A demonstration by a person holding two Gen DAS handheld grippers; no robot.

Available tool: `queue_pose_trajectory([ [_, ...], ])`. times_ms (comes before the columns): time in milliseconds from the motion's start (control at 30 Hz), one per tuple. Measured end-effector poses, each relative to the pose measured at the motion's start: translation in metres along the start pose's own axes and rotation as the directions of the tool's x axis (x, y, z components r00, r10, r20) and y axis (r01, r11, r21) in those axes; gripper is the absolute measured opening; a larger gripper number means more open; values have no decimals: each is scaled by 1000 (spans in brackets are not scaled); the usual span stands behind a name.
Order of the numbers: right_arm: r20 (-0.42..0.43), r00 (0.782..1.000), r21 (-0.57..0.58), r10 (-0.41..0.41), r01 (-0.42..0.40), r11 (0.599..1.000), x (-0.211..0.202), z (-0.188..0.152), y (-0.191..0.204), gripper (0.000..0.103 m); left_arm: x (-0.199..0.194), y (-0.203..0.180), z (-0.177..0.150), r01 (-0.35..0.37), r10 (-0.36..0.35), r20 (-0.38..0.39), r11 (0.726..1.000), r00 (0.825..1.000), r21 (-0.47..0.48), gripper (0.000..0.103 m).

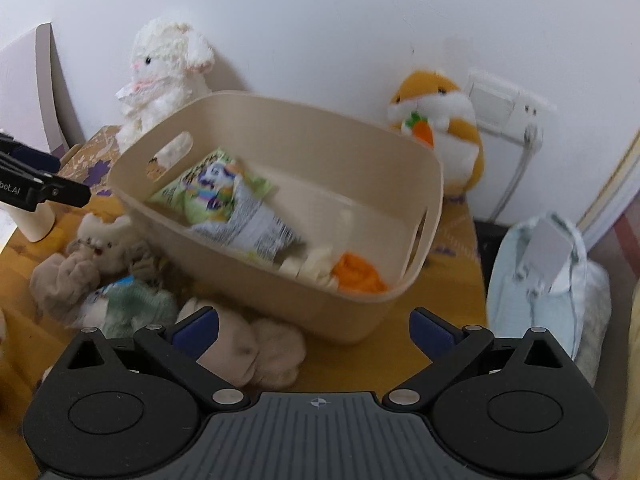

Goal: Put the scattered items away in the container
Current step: 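Grasp the beige sock with the left tool while the right tool grasps the orange bottle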

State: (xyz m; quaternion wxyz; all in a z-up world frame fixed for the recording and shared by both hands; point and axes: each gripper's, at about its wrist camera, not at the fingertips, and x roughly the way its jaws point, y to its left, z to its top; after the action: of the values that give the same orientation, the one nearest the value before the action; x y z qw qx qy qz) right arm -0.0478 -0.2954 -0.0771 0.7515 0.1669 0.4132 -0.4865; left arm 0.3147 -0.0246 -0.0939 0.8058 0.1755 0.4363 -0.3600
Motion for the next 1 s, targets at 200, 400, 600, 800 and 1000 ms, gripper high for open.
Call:
queue_pose_trajectory([
  [200, -56, 998, 12, 15, -15, 1000, 4, -30, 17, 103, 4, 12, -32, -2, 2, -55, 1000, 998, -4, 82],
  [400, -102, 994, 40, 48, -45, 998, 15, -49, 34, 103, 13, 22, -52, -2, 0, -106, 1000, 994, -21, 82],
  [600, -132, 988, 56, 84, -77, 995, 29, -53, 50, 103, 23, 23, -59, 1, -2, -132, 1000, 991, -7, 82],
  [800, -164, 984, 70, 73, -62, 996, 48, -52, 61, 103, 41, 25, -60, 24, -30, -172, 999, 985, -34, 82],
  [1000, -193, 978, 119, 74, -52, 992, 67, -52, 61, 103, 59, 26, -62, 65, -79, -192, 995, 978, -79, 82],
])
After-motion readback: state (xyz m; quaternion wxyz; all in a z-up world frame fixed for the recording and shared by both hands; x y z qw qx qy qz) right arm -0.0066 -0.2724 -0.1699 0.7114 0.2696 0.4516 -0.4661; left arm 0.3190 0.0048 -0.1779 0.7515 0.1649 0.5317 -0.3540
